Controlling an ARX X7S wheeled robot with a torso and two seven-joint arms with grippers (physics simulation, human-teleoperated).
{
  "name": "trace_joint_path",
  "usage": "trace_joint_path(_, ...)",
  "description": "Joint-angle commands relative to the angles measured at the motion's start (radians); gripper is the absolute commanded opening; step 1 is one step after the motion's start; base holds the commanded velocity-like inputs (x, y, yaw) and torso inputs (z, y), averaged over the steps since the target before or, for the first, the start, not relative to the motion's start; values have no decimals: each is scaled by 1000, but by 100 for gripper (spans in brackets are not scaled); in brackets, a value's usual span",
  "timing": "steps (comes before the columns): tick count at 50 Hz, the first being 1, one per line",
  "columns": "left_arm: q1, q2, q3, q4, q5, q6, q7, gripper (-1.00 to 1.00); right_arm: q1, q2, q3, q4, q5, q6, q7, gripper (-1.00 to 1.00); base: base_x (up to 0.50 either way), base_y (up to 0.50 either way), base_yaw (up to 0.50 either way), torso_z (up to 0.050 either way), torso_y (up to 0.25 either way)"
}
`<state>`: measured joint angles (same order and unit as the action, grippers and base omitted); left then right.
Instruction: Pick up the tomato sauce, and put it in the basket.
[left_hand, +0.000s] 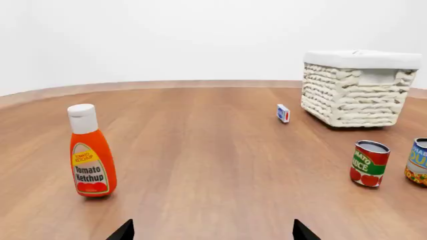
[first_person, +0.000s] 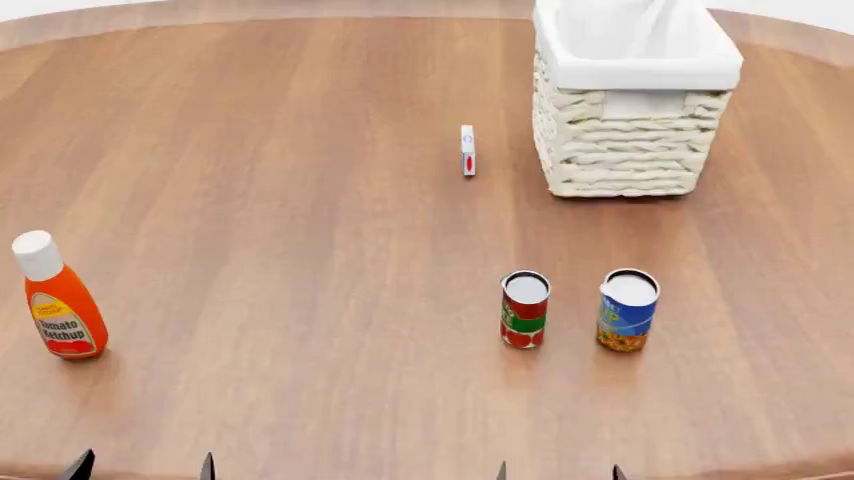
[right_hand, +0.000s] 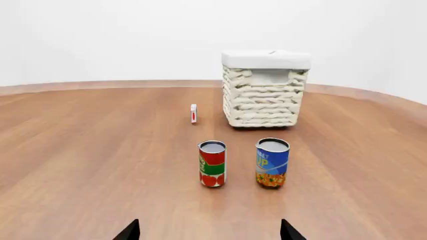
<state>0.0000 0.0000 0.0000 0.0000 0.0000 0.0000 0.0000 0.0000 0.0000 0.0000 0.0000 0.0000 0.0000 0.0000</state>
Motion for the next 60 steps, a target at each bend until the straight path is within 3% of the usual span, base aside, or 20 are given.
trace_joint_path(1,-1,-14,16,-5,-14,4,-15,100,2,44,-54,4,44,-5,54,100,0,0,0,0,0)
trace_joint_path(17,5,-56,65,27,-60,7,-64,100,-9,74,-79,-50,63,11,89,100,0,0,0,0,0)
trace_joint_path(24,29,-73,59,208,-101,-59,-80,100,-34,104,-109,-260,21,90,110,100,0,0,0,0,0)
trace_joint_path(34,70,-108,94,504,-15,-72,-131,100,-46,142,-142,-476,-24,181,116,100,0,0,0,0,0)
trace_joint_path(41,84,-121,79,623,-74,-108,-132,100,-43,166,-162,-664,-82,255,123,100,0,0,0,0,0)
trace_joint_path(60,103,-157,20,917,-143,-124,-175,100,-81,209,-194,-863,-209,134,173,100,0,0,0,0,0)
